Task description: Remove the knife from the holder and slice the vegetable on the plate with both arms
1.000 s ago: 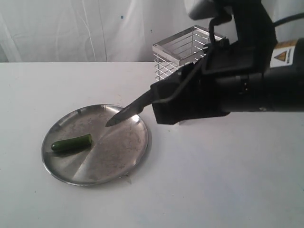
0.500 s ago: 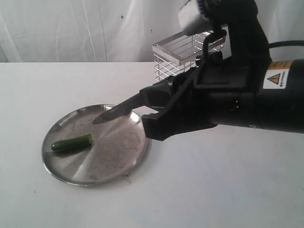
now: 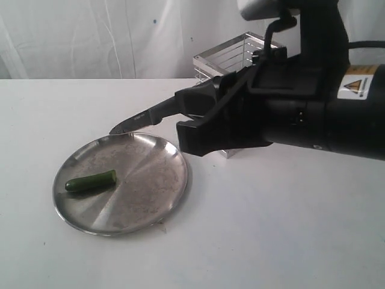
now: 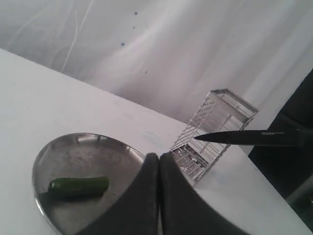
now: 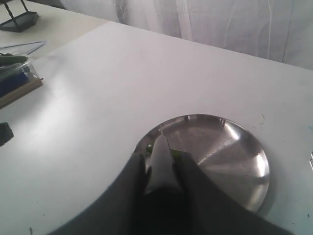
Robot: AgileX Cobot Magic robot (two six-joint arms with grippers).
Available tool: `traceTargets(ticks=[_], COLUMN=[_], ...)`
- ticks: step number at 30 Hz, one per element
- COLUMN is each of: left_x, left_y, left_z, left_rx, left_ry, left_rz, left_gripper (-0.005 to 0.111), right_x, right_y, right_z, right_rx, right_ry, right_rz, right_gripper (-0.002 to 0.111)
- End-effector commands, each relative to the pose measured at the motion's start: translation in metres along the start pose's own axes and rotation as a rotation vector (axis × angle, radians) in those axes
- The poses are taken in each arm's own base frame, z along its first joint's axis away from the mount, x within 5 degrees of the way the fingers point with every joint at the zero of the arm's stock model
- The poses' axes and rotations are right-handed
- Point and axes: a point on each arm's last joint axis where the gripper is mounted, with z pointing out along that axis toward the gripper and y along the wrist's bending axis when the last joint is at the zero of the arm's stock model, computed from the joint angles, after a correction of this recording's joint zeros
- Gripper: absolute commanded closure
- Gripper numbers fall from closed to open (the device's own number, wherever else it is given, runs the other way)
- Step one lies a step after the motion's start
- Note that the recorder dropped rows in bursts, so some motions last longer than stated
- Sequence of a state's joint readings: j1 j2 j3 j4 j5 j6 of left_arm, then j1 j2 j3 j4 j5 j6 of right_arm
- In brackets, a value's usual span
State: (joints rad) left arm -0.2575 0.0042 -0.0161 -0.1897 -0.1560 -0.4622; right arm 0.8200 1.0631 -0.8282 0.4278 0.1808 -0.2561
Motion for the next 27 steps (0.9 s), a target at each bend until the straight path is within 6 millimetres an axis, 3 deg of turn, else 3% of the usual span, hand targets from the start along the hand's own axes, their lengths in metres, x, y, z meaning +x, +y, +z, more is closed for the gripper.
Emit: traceTargets(ticks=[1, 3, 6, 12, 18, 21, 27], left_x=[-0.021, -0.026, -0.023, -0.013, -0.003, -0.003, -0.009], left_y=[-0.016, -0.024, -0.026, -0.039, -0.041, -0.044, -0.049], left_z=[0.003, 0.012, 0.036, 0.104, 0.160, 0.178, 0.195], left_rx=[0.061, 0.094, 0.055, 0.147, 0.168, 0.199, 0.210], left_ry=[-0.024, -0.002, 0.130, 0.291, 0.359, 0.330, 0.302], left_rz=[0.104, 0.222, 0.218, 0.323, 0.331, 0.299, 0.334], left_gripper=[0.107, 0.106, 0.098, 0.077, 0.073, 0.073, 0.073], right_x=[-0.005, -0.009, -0.015, -0.020, -0.021, -0.017, -0.001], right_y=[0.004, 0.007, 0.012, 0.020, 0.019, 0.018, 0.017], right_z=[-0.002, -0.002, -0.003, -0.004, -0.001, 0.007, 0.030], right_rx=[-0.007, -0.011, -0.020, -0.038, -0.025, -0.019, -0.014], right_ry=[-0.068, -0.108, -0.186, -0.248, -0.276, -0.250, -0.146], right_rz=[-0.002, -0.005, -0.011, -0.025, -0.048, -0.049, -0.055], right_gripper=[0.108, 0.108, 0.108, 0.108, 0.108, 0.108, 0.108])
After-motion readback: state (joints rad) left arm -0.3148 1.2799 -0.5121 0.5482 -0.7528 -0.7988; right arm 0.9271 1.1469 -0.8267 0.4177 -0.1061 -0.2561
